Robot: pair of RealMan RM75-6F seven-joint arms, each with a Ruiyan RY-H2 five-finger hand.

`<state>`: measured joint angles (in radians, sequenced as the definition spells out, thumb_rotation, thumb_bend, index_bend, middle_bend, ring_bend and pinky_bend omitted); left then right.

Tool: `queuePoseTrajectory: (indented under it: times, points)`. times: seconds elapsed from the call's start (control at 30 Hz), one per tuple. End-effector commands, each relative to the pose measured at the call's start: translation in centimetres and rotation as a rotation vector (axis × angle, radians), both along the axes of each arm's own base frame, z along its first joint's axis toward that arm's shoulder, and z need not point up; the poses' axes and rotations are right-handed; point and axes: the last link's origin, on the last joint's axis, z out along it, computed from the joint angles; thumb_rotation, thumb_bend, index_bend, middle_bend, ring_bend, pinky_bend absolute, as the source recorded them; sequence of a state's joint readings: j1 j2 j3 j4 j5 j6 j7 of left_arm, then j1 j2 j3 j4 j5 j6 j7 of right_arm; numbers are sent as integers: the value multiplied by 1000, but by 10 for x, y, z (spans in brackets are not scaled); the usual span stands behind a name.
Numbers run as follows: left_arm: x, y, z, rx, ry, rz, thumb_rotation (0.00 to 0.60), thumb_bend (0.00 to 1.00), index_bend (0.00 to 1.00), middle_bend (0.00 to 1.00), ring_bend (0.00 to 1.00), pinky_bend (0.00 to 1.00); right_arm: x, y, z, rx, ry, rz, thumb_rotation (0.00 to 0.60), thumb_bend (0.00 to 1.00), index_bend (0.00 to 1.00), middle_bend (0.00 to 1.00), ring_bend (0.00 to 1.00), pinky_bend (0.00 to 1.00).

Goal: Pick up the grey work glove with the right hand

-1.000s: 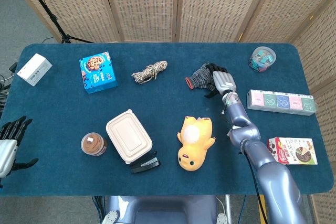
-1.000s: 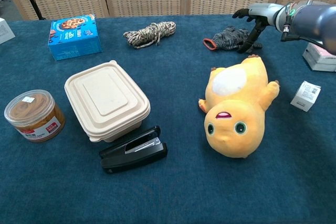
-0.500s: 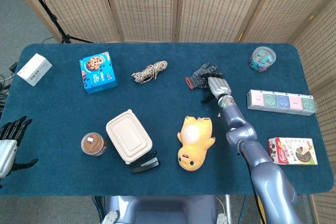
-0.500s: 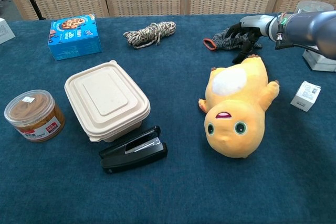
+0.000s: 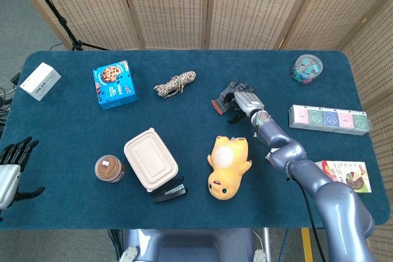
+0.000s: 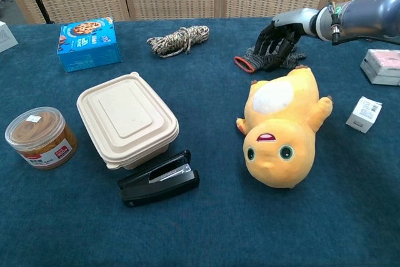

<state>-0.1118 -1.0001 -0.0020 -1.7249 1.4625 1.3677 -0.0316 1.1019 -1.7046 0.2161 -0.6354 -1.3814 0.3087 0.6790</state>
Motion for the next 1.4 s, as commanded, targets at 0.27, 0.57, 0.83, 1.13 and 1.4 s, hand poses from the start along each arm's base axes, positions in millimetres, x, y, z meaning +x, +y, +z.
queuePoseTrajectory:
  times: [0.27, 0.57, 0.83, 1.13, 1.4]
  points:
    - [0, 0, 0, -4, 0, 0, 600, 0, 0, 0, 0, 0, 23, 26, 39, 53, -26, 121, 600, 260, 327, 330, 283, 252]
    - [0, -1, 1, -1, -5, -2, 600, 0, 0, 0, 0, 0, 19, 24, 9, -16, 73, 250, 600, 163, 114, 29, 9, 74]
    - [0, 0, 2, 1, -8, 1, 600, 0, 0, 0, 0, 0, 14, 15, -16, -15, 236, 323, 600, 164, 62, 0, 0, 14]
    - [-1, 1, 2, 1, -9, 2, 600, 0, 0, 0, 0, 0, 9, 4, -31, -40, 373, 358, 600, 195, 123, 0, 0, 12]
    - [-2, 2, 1, -8, -9, 7, 600, 0, 0, 0, 0, 0, -5, 0, -31, -50, 432, 320, 600, 420, 181, 7, 0, 20]
